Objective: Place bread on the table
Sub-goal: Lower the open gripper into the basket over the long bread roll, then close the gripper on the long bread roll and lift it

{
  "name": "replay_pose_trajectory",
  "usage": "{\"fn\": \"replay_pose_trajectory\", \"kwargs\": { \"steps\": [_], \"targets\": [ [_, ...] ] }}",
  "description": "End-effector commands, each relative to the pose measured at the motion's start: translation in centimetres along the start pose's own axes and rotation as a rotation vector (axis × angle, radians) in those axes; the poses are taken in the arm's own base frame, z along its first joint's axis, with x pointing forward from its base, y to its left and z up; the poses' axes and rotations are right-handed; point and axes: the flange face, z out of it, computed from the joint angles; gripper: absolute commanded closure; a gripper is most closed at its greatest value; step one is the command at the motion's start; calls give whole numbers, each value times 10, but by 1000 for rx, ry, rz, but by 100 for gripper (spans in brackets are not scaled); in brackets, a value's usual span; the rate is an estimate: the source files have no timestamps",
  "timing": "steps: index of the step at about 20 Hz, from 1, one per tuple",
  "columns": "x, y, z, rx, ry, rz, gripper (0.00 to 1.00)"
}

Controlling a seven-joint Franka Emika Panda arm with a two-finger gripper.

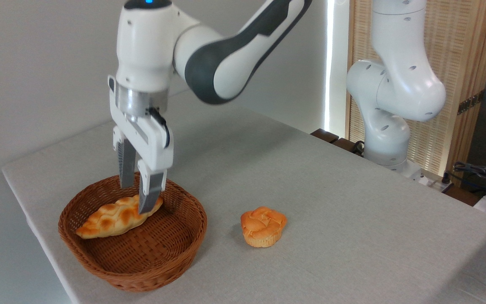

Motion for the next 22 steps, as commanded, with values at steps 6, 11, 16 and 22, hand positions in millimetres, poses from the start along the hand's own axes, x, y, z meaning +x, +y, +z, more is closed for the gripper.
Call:
{"fn": "replay_pose_trajectory", "kwargs": {
  "steps": [6,11,16,22],
  "targets": [
    [8,16,30,-17,46,-7,0],
    [9,16,37,-31,64,-31,0],
    [12,27,52,-41,63,-23,1],
    [17,32,64,-33,78,-6,47]
  ]
}}
